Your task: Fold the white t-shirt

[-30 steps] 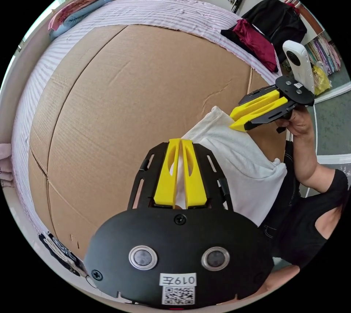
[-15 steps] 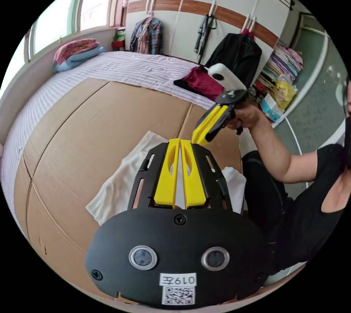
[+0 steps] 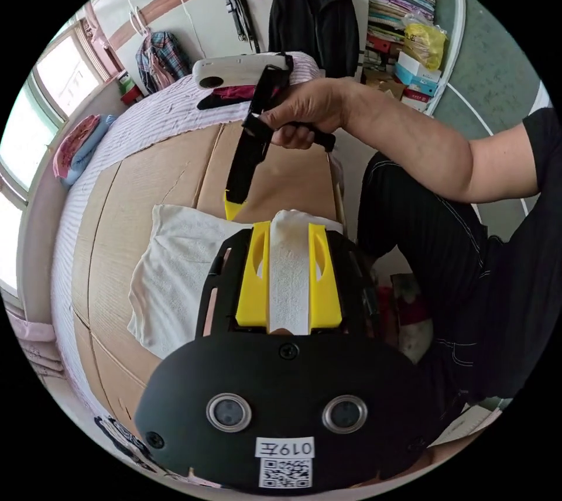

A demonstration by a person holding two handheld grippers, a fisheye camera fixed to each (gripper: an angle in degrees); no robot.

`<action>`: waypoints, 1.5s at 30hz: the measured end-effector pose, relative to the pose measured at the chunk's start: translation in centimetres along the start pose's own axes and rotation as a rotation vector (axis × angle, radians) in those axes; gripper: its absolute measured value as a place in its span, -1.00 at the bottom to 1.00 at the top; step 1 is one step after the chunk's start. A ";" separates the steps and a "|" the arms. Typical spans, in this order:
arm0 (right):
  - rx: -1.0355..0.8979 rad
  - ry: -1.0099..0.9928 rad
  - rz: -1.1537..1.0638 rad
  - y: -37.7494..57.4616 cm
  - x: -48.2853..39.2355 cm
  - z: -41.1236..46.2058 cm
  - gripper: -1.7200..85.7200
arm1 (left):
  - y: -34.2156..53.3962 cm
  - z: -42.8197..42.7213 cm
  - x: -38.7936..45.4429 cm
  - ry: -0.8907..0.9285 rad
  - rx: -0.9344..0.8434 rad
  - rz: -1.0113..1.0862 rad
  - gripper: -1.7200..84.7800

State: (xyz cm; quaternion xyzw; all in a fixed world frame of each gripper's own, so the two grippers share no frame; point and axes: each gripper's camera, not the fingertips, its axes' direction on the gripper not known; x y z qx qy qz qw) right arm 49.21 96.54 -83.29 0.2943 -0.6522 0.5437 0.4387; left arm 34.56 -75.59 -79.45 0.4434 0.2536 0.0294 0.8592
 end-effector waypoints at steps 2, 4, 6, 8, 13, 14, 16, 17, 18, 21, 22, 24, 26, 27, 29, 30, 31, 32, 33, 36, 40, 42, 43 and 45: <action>-0.002 0.004 -0.007 0.0 -0.6 -0.2 -0.79 | -0.6 0.4 2.2 -0.032 -0.017 0.028 -0.77; -0.013 0.014 -0.013 0.1 -1.1 -0.3 -0.80 | -1.2 0.8 4.3 -0.075 -0.030 0.042 -0.76; -0.017 0.026 -0.010 0.3 -1.3 -0.4 -0.81 | -1.9 1.1 7.0 -0.125 -0.047 0.046 -0.76; -0.022 0.020 -0.008 0.7 -1.4 -0.7 -0.84 | -2.3 0.8 9.0 -0.193 -0.051 0.022 -0.76; -0.034 0.042 0.006 2.0 -1.4 -1.6 -0.95 | -3.3 1.6 15.0 -0.310 -0.080 0.036 -0.77; -0.031 0.039 0.008 2.3 -1.4 -1.9 -0.96 | -3.7 2.6 16.2 -0.308 -0.110 0.053 -0.77; -0.027 0.034 0.011 3.0 -1.5 -2.5 -0.97 | -4.3 4.1 17.6 -0.319 -0.153 0.070 -0.78; -0.024 0.035 0.011 3.5 -1.5 -2.9 -0.97 | -4.6 4.8 18.3 -0.324 -0.161 0.070 -0.80; -0.023 0.036 0.012 3.8 -1.5 -3.1 -0.97 | -5.0 5.0 19.0 -0.310 -0.152 0.079 -0.82; -0.007 0.031 0.015 5.4 -1.5 -4.4 -0.97 | -6.0 5.6 20.1 -0.271 -0.142 0.066 -0.89; -0.002 0.028 0.017 6.0 -1.3 -4.8 -0.97 | -6.1 5.7 20.2 -0.262 -0.138 0.054 -0.90; -0.003 0.025 0.023 6.8 -1.0 -5.2 -0.96 | -6.7 5.9 20.4 -0.234 -0.124 0.019 -0.92; -0.015 0.019 0.015 7.7 -0.7 -5.3 -0.93 | -7.0 5.9 20.3 -0.201 -0.109 -0.009 -0.93; -0.018 0.023 0.014 8.0 -0.6 -5.3 -0.92 | -7.3 5.7 20.1 -0.178 -0.097 -0.021 -0.94; -0.017 0.028 0.014 9.6 -0.5 -5.9 -0.81 | -7.5 4.8 19.7 -0.157 -0.053 -0.036 -0.95; -0.007 0.024 0.011 10.3 -0.6 -6.4 -0.81 | -7.6 3.6 18.9 -0.160 -0.011 -0.064 -0.95; 0.021 0.019 0.001 11.9 -0.8 -7.5 -0.80 | -7.7 3.0 18.3 -0.165 0.013 -0.089 -0.95; 0.050 0.018 -0.020 13.6 -1.2 -8.7 -0.82 | -8.0 1.7 16.6 -0.183 0.050 -0.168 -0.95; 0.066 0.024 -0.027 14.5 -1.4 -9.4 -0.84 | -8.5 1.0 14.8 -0.191 0.052 -0.220 -0.95; 0.125 0.110 -0.055 18.2 -2.2 -12.3 -0.92 | -11.8 2.1 12.4 -0.160 -0.054 -0.069 -0.95; 0.195 0.100 -0.060 24.4 -2.4 -13.0 -0.94 | -15.0 6.0 14.4 -0.269 -0.254 0.392 -0.95; 0.284 0.059 -0.035 27.8 -2.4 -12.8 -0.93 | -16.5 7.6 15.6 -0.359 -0.366 0.621 -0.94; 0.324 0.051 -0.021 29.7 -2.5 -12.6 -0.91 | -17.0 7.8 15.8 -0.357 -0.384 0.664 -0.94; 0.330 0.077 -0.002 31.3 -2.4 -12.1 -0.88 | -19.0 8.1 15.9 -0.300 -0.435 0.770 -0.94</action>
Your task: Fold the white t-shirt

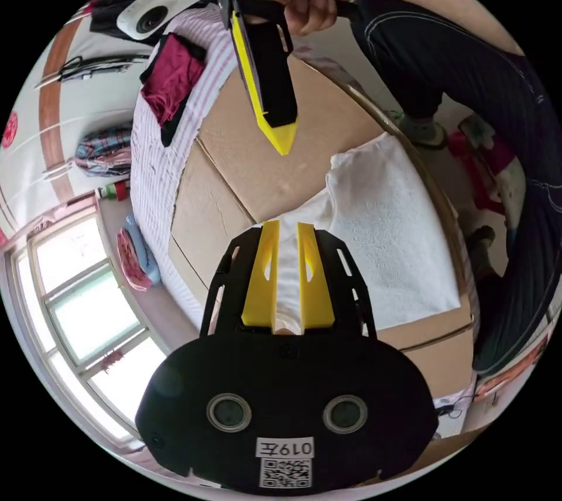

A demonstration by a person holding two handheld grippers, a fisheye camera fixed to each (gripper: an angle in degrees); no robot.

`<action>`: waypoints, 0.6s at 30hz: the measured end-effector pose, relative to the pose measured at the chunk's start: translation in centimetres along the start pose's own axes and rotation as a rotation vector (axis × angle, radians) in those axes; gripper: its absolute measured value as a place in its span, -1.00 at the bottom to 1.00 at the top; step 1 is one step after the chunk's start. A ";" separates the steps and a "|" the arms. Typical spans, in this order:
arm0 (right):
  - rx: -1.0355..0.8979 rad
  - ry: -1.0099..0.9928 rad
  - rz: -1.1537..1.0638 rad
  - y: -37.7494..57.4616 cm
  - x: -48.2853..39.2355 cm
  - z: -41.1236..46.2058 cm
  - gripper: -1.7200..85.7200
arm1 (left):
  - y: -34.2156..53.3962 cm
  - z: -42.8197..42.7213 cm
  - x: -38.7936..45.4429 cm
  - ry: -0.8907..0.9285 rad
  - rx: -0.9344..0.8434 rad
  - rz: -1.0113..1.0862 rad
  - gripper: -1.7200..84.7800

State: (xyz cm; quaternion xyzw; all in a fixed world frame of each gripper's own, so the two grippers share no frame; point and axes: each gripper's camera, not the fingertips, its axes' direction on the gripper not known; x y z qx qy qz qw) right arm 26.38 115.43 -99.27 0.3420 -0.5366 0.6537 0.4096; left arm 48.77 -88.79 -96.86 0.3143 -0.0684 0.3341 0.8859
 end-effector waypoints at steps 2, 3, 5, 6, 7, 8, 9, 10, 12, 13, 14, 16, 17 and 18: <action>-0.059 0.071 0.009 0.8 0.8 0.4 -0.85 | -1.0 -0.3 -1.2 0.069 0.005 0.063 -0.94; -0.065 0.078 0.016 1.1 1.2 0.4 -0.85 | -1.6 -0.5 -2.0 0.115 0.020 0.089 -0.94; -0.057 0.010 0.034 2.4 3.5 0.0 -0.83 | -2.3 -0.6 -3.3 0.179 0.048 0.110 -0.95; -0.049 -0.017 0.035 2.7 4.0 -0.1 -0.83 | -2.7 -0.4 -4.1 0.205 0.050 0.128 -0.95; -0.030 -0.065 0.033 3.3 5.0 -0.5 -0.83 | -2.9 -0.3 -4.5 0.213 0.049 0.136 -0.95; -0.020 -0.094 0.025 3.8 5.7 -0.8 -0.83 | -3.2 0.1 -5.1 0.225 0.038 0.155 -0.94; -0.021 -0.099 0.023 4.1 6.0 -0.8 -0.82 | -3.5 0.5 -5.6 0.236 0.024 0.176 -0.94; -0.029 -0.095 0.024 4.7 6.6 -0.8 -0.82 | -3.6 0.6 -5.9 0.240 0.019 0.186 -0.94; -0.043 -0.082 0.027 5.8 7.7 -0.5 -0.81 | -4.0 1.0 -6.9 0.284 0.006 0.224 -0.94; -0.050 -0.089 0.031 6.5 8.6 -0.3 -0.80 | -4.1 1.1 -7.1 0.296 0.005 0.230 -0.94; -0.053 -0.102 0.033 7.2 9.5 -0.1 -0.78 | -4.2 1.2 -7.5 0.312 0.000 0.244 -0.94; -0.057 -0.112 0.035 8.4 10.9 0.2 -0.77 | -4.2 1.4 -8.0 0.319 -0.014 0.268 -0.94; -0.060 -0.111 0.035 9.1 11.7 0.4 -0.77 | -4.2 1.6 -8.3 0.312 -0.020 0.272 -0.94; -0.063 -0.110 0.035 9.5 12.1 0.6 -0.77 | -4.1 1.7 -8.7 0.308 -0.021 0.276 -0.94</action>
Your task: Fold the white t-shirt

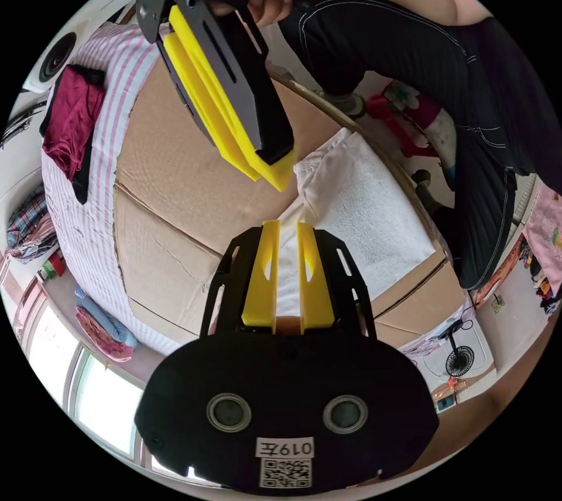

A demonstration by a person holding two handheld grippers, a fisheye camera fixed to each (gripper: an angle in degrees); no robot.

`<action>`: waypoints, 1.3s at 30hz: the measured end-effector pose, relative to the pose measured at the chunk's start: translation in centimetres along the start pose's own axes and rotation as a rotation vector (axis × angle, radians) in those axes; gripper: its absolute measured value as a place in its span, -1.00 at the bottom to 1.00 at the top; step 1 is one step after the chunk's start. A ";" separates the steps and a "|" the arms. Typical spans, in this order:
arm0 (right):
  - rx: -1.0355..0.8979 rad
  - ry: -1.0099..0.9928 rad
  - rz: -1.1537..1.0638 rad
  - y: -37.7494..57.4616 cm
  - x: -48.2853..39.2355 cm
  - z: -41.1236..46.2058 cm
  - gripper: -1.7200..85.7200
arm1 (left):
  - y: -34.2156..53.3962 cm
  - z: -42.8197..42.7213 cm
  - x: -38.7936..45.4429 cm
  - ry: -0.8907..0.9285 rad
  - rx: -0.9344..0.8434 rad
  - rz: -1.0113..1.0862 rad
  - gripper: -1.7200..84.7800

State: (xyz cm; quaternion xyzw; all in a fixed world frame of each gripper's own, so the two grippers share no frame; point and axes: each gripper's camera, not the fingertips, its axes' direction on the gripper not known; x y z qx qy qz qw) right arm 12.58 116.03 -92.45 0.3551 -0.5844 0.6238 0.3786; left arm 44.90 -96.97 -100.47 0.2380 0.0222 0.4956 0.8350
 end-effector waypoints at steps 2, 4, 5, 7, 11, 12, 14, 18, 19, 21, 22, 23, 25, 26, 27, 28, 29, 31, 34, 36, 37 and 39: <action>-0.031 -0.005 0.004 1.5 1.8 1.2 -0.77 | 0.3 0.0 -0.3 0.004 0.002 0.008 -0.94; -0.064 -0.009 0.005 2.6 3.3 2.4 -0.77 | 0.8 0.1 -0.4 0.008 -0.001 0.011 -0.94; -0.083 -0.011 0.002 3.4 4.2 3.2 -0.78 | 1.2 0.2 -0.5 0.017 -0.008 0.011 -0.94; -0.120 -0.009 -0.004 4.7 5.5 4.6 -0.78 | 2.0 0.0 -0.8 0.033 -0.005 0.003 -0.94; -0.207 0.025 -0.022 7.7 8.5 8.8 -0.76 | 5.0 -1.1 -1.8 0.092 0.025 -0.045 -0.94; -0.208 0.029 -0.025 8.1 9.0 9.2 -0.75 | 5.8 -1.2 -1.9 0.095 0.032 -0.057 -0.94; -0.213 0.051 -0.030 10.0 11.0 10.8 -0.75 | 6.6 -1.1 -2.1 0.111 0.028 -0.084 -0.93; -0.217 0.049 -0.028 13.3 14.7 13.3 -0.76 | 9.2 -0.4 -1.6 0.127 0.015 -0.133 -0.89; -0.213 0.046 -0.031 14.5 15.8 14.0 -0.76 | 9.9 -0.5 -1.6 0.127 0.022 -0.149 -0.88; -0.200 0.057 -0.031 16.4 17.7 14.9 -0.75 | 13.5 -1.1 -1.5 0.150 0.059 -0.230 -0.84; -0.190 0.078 -0.034 17.7 19.0 15.5 -0.74 | 14.6 -1.4 -1.4 0.155 0.075 -0.254 -0.83; -0.177 0.098 -0.038 19.0 20.2 16.1 -0.74 | 17.2 -2.0 -1.2 0.155 0.118 -0.310 -0.82; -0.116 0.135 -0.062 21.1 21.7 16.4 -0.74 | 21.7 -3.2 -0.8 0.135 0.199 -0.439 -0.82; -0.051 0.171 -0.089 22.5 22.3 16.3 -0.75 | 25.4 -4.0 -0.1 0.107 0.288 -0.558 -0.83; -0.018 0.189 -0.111 23.3 22.4 16.2 -0.75 | 29.6 -4.8 1.2 0.090 0.424 -0.692 -0.85; 0.051 0.237 -0.161 25.0 22.4 16.2 -0.77 | 31.7 -5.0 2.2 0.088 0.497 -0.754 -0.86; 0.129 0.284 -0.213 26.9 22.2 16.3 -0.79 | 36.3 -4.8 4.8 0.089 0.658 -0.896 -0.88; 0.221 0.344 -0.290 29.9 21.8 17.2 -0.80 | 42.7 -2.8 10.0 0.095 0.874 -1.145 -0.89; 0.234 0.380 -0.423 34.2 21.7 21.2 -0.81 | 50.2 3.1 20.2 0.153 1.055 -1.518 -0.89; 0.193 0.359 -0.511 36.3 21.3 24.9 -0.80 | 53.5 7.2 27.3 0.151 0.966 -1.755 -0.88; 0.163 0.358 -0.571 37.7 20.6 27.9 -0.78 | 54.2 7.9 28.6 0.155 0.944 -1.801 -0.88; 0.130 0.372 -0.649 40.3 19.3 33.4 -0.77 | 56.9 10.6 32.9 0.242 0.894 -1.954 -0.85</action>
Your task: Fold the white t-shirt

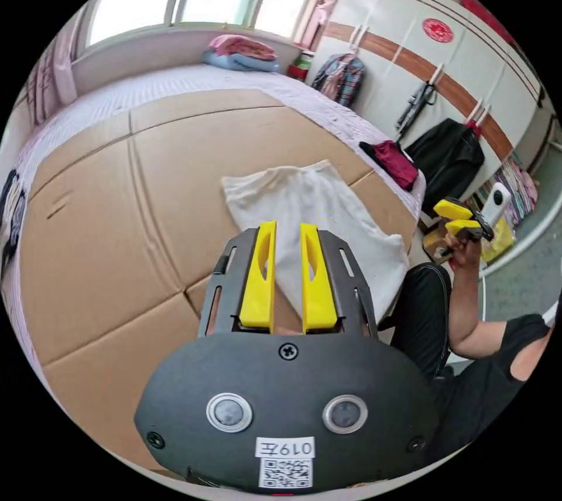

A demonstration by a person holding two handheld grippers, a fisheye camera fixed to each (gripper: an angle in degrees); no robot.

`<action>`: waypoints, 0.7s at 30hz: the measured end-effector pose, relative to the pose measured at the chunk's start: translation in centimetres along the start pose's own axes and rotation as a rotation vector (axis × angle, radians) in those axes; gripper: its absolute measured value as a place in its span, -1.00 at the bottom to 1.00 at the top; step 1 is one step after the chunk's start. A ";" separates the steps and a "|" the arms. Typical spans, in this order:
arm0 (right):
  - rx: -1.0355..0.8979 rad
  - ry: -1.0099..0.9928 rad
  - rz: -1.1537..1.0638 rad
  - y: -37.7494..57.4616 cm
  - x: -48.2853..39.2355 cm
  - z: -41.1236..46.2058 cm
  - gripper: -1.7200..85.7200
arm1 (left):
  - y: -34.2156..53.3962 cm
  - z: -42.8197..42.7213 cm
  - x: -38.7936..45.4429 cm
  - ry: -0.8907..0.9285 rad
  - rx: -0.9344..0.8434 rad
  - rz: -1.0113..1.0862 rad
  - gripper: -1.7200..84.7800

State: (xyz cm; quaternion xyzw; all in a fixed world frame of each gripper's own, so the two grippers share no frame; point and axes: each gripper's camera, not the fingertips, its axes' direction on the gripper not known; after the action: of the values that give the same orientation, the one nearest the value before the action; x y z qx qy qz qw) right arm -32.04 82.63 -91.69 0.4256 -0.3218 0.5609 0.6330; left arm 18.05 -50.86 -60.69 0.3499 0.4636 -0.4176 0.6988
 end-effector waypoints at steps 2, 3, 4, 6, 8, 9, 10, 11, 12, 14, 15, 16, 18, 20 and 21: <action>-0.019 0.021 -0.063 3.6 -6.3 6.6 -0.79 | 1.0 -0.9 -2.4 0.049 -0.006 -0.052 -0.84; -0.030 0.041 -0.060 4.8 -7.5 8.2 -0.81 | 1.4 -1.3 -3.6 0.084 -0.026 -0.071 -0.83; -0.054 0.085 -0.057 7.4 -9.7 11.2 -0.84 | 1.5 -1.4 -4.1 0.095 -0.040 -0.086 -0.82; -0.048 0.125 -0.018 11.6 -11.5 14.4 -0.84 | 2.3 -2.0 -5.5 0.118 -0.107 -0.135 -0.80; -0.086 0.091 0.012 16.6 -11.9 17.8 -0.85 | 3.5 -3.2 -6.0 0.123 -0.132 -0.138 -0.79; -0.111 0.086 0.010 17.7 -11.9 18.9 -0.84 | 4.7 -4.3 -6.1 0.116 -0.137 -0.126 -0.78; -0.157 0.102 -0.010 19.7 -12.1 21.0 -0.82 | 5.4 -4.9 -6.1 0.112 -0.136 -0.117 -0.77; -0.200 0.140 -0.049 21.5 -12.7 23.5 -0.78 | 6.8 -5.9 -6.3 0.103 -0.151 -0.114 -0.76; -0.220 0.156 -0.074 22.3 -13.0 24.9 -0.77 | 8.4 -7.0 -6.4 0.098 -0.149 -0.115 -0.75; -0.299 0.192 -0.178 25.0 -14.3 30.9 -0.74 | 10.8 -8.8 -6.6 0.113 -0.132 -0.124 -0.74; -0.321 0.194 -0.206 25.7 -14.5 32.5 -0.74 | 12.3 -10.0 -6.5 0.111 -0.119 -0.128 -0.74; -0.381 0.208 -0.251 26.9 -14.9 35.9 -0.72 | 13.0 -10.6 -6.4 0.104 -0.108 -0.125 -0.74; -0.455 0.263 -0.313 29.1 -15.2 40.5 -0.71 | 15.7 -13.1 -5.4 0.039 -0.062 -0.078 -0.74; -0.469 0.306 -0.379 32.2 -15.6 44.7 -0.73 | 17.6 -14.6 -4.3 -0.011 -0.035 -0.018 -0.75; -0.468 0.314 -0.391 33.0 -15.6 45.6 -0.75 | 18.7 -15.4 -3.8 -0.038 -0.024 0.013 -0.76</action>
State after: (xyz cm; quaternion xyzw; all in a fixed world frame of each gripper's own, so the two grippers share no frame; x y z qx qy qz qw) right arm -63.89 35.12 -79.94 0.2309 -0.2528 0.3987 0.8508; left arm 28.76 -28.80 -60.24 0.3363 0.4530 -0.4139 0.7144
